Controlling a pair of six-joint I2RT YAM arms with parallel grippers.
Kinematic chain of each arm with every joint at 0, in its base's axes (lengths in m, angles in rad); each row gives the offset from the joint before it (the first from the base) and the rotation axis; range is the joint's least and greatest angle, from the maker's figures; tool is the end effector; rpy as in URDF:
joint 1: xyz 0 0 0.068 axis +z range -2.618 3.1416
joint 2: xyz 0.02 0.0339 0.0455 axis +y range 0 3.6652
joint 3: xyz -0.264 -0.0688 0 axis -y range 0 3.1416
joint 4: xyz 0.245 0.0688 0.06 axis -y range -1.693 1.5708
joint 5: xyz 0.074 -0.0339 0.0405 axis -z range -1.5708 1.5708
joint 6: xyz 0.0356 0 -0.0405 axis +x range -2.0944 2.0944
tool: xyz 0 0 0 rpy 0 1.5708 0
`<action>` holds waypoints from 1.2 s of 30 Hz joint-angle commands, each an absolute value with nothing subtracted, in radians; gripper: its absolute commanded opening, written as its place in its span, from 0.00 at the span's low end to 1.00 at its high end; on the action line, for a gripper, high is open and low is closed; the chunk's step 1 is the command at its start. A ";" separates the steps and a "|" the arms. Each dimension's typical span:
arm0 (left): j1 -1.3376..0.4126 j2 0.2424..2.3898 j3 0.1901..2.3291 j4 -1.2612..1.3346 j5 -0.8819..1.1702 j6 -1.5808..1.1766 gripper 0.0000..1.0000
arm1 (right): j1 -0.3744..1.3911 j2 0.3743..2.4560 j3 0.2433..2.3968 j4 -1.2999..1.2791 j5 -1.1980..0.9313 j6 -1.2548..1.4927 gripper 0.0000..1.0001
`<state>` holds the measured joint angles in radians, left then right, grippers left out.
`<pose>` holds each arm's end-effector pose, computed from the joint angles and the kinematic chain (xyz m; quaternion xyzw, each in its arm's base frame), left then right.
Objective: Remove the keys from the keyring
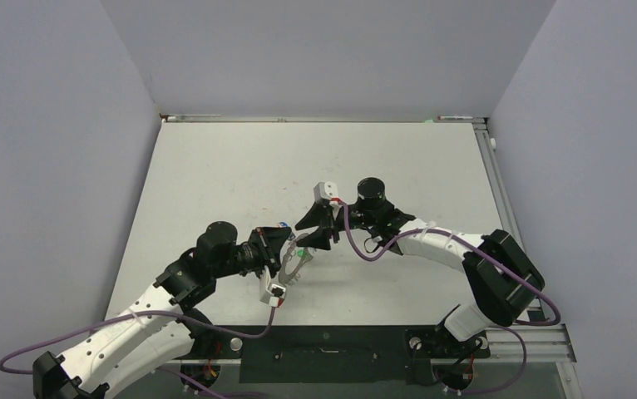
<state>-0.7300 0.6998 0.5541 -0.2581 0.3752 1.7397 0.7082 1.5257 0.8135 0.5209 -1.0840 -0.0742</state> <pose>0.1162 -0.1215 0.2652 0.8079 0.1733 0.1256 0.5490 0.2239 0.2332 0.2453 -0.5554 0.4858 0.5480 0.3939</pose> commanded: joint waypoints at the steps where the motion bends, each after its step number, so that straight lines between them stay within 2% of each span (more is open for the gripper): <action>1: -0.725 0.693 0.569 -0.226 0.413 1.753 0.00 | 0.730 1.491 0.849 0.558 -1.124 -0.095 0.41; 8: -0.725 0.710 0.590 -0.232 0.396 1.723 0.00 | 0.738 1.493 0.856 0.556 -1.121 -0.095 0.32; 14: -0.724 0.710 0.590 -0.229 0.384 1.703 0.00 | 0.743 1.489 0.853 0.553 -1.109 -0.095 0.06; 15: -0.724 0.709 0.592 -0.228 0.377 1.690 0.00 | 0.742 1.488 0.853 0.541 -1.104 -0.105 0.05; 19: -0.719 0.709 0.597 -0.224 0.357 1.648 0.00 | 0.734 1.489 0.853 0.524 -1.088 -0.109 0.05; 29: -0.693 0.659 0.537 -0.271 0.361 1.648 0.00 | 0.660 1.499 0.783 0.901 -1.089 0.224 0.05; 36: -0.692 0.646 0.511 -0.294 0.384 1.686 0.00 | 0.660 1.529 0.748 1.032 -1.074 0.354 0.05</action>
<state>-0.6975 0.6556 0.5182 -0.2584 0.3546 1.6703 0.6701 1.5272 0.7605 0.8310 -1.0878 0.2527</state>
